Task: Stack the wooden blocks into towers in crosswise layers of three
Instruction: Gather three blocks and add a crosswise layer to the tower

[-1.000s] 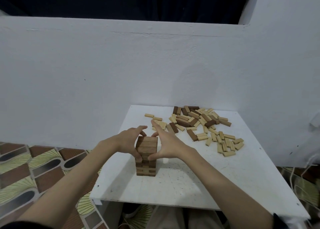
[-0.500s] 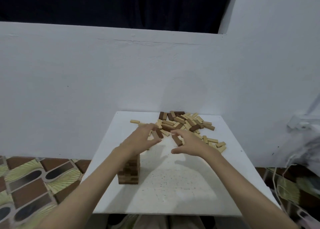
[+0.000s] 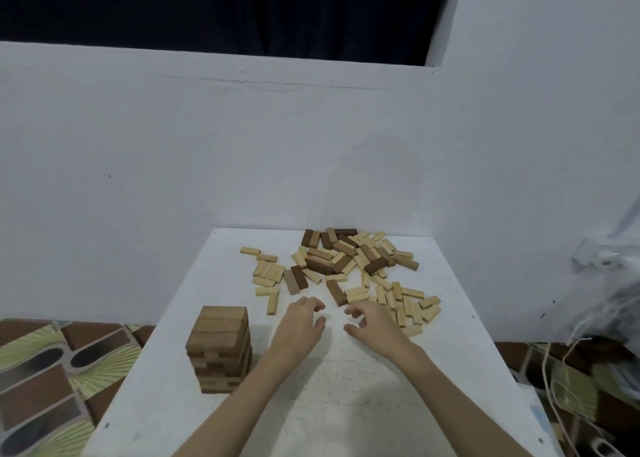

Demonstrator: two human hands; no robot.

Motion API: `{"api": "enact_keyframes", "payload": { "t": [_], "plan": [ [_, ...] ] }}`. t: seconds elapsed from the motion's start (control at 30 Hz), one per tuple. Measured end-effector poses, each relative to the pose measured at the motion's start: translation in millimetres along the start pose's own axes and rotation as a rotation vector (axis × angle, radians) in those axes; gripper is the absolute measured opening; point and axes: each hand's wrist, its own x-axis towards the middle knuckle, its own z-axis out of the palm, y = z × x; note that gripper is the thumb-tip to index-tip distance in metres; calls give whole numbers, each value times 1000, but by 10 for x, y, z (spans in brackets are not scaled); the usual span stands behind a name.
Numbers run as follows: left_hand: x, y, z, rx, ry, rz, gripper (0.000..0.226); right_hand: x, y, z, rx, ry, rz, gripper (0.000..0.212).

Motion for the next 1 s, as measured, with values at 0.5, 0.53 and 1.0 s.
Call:
{"api": "enact_keyframes", "payload": {
  "t": [0.5, 0.53, 1.0],
  "plan": [
    [915, -472, 462, 457, -48, -166, 60, 787, 115, 343, -138, 177, 88, 36],
    [927, -480, 469, 475, -52, -167, 62, 820, 116, 338, -151, 187, 87, 36],
    [691, -270, 490, 385, 127, -305, 46, 910, 165, 414, -286, 156, 18, 47]
  ]
}}
